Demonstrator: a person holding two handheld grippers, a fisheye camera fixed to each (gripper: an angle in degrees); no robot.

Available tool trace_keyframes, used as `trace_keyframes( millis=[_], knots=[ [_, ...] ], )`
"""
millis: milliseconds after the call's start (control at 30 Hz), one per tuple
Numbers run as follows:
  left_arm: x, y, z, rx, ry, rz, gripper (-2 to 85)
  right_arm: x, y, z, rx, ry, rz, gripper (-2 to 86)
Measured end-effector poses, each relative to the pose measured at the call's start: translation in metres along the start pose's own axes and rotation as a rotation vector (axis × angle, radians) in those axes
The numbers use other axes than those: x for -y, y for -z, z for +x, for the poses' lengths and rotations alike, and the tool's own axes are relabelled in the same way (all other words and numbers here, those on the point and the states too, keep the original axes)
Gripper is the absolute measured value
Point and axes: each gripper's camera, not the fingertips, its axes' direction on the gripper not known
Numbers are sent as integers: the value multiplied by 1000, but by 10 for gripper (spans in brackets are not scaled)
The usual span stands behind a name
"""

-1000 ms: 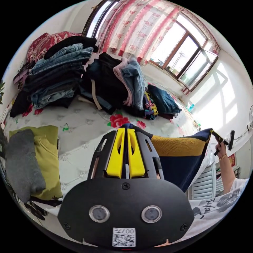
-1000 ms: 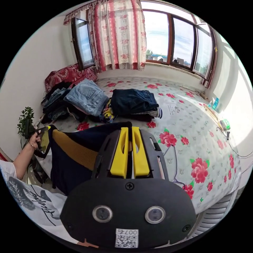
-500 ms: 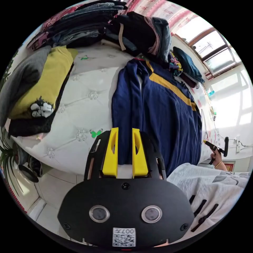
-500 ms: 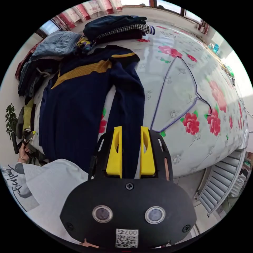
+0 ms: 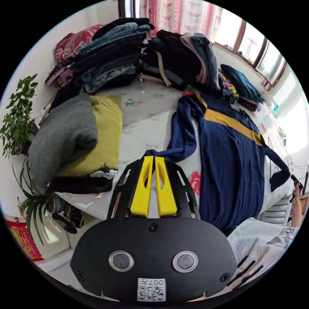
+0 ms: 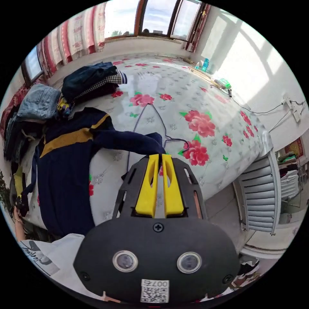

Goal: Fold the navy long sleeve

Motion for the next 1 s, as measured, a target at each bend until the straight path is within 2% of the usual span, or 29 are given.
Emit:
trace_keyframes(
  millis=[100, 233, 400, 467, 567, 633, 667, 733, 833, 1000],
  knots=[
    [-21, 30, -19, 60, 73, 103, 57, -29, 27, 24, 162, -51, 84, 28],
    [-71, 34, -5, -35, 18, 127, 63, -88, 12, -6, 312, 50, -9, 39],
    [-144, -19, 54, -275, -86, -144, 78, -179, -42, -77, 466, 189, -294, 53],
    [-160, -30, 72, -311, -117, -196, 81, -191, -50, -90, 488, 219, -333, 57],
    [-171, -43, 97, -298, -161, -251, 78, -200, -59, -110, 504, 301, -369, 58],
    [-174, -51, 111, -236, -204, -268, 44, -205, -70, -125, 475, 383, -422, 50],
    [-176, -49, 120, -135, -263, -244, 21, -207, -70, -131, 388, 416, -397, 36],
    [-176, -49, 126, -123, -331, -253, 3, -209, -70, -137, 324, 516, -389, 19],
    [-171, -40, 113, -173, -302, -278, -7, -203, -64, -121, 357, 556, -389, 6],
    [-179, 0, 63, -352, -154, -156, -9, -201, -21, -19, 516, 386, -189, -1]
  ],
)
